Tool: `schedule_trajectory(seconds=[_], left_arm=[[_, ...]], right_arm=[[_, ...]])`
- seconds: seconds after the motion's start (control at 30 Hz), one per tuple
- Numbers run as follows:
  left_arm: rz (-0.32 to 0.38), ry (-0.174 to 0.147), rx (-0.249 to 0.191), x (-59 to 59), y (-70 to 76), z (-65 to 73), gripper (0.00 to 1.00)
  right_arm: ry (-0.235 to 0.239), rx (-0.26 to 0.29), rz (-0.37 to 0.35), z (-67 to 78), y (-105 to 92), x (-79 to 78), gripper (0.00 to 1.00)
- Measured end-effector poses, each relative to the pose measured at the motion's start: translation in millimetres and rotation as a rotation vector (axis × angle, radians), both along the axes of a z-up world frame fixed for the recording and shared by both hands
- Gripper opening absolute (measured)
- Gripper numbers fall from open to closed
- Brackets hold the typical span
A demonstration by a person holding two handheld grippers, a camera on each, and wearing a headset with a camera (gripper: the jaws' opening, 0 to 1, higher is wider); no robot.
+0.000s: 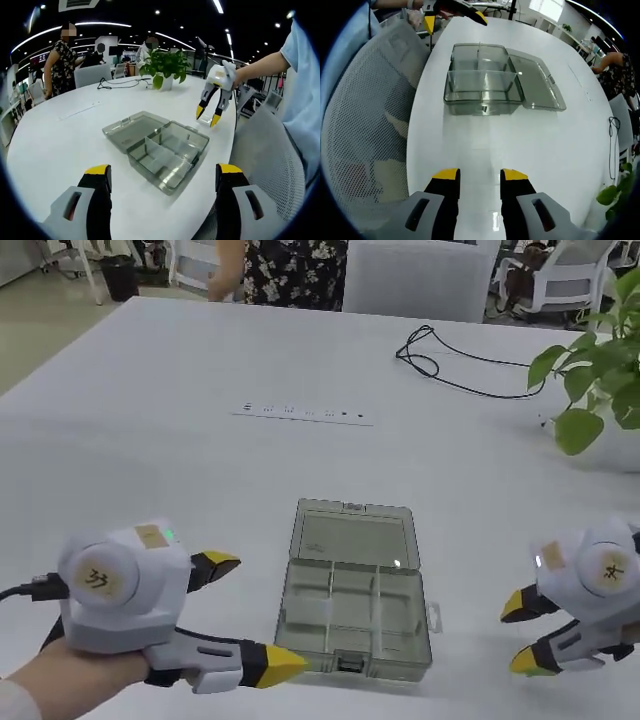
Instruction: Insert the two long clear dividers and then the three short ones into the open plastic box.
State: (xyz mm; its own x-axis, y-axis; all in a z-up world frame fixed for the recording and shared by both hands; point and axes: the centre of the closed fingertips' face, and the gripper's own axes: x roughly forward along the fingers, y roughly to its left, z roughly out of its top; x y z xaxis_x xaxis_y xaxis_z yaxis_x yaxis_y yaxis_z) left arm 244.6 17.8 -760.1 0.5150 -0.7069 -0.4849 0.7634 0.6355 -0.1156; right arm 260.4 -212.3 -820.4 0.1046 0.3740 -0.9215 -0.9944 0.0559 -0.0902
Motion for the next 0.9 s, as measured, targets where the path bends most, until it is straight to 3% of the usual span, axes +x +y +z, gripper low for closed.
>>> schedule_trajectory(seconds=[0.07, 0.37, 0.63, 0.77, 0.9], left_arm=[[0.02, 0.034, -0.041, 0.8, -2.7, 1.6, 0.87], [0.058, 0.075, -0.122, 7.8, -13.8, 9.8, 0.79], [0.044, 0.186, -0.241, 8.2, -45.9, 20.3, 0.63], [0.044, 0.253, -0.252, 7.7, -57.0, 14.8, 0.58], [0.046, 0.301, -0.3, 5.7, -65.2, 15.4, 0.53]], right_arm=[[-0.027, 0.028, 0.001, 10.0, 9.6, 2.5, 0.32], [-0.126, 0.126, 0.055, 49.7, 57.9, 5.1, 0.32], [-0.188, 0.158, 0.13, 68.7, 100.7, 3.8, 0.32], [-0.217, 0.158, 0.15, 75.0, 116.1, 4.0, 0.32], [-0.238, 0.158, 0.164, 77.9, 125.6, 2.4, 0.32]])
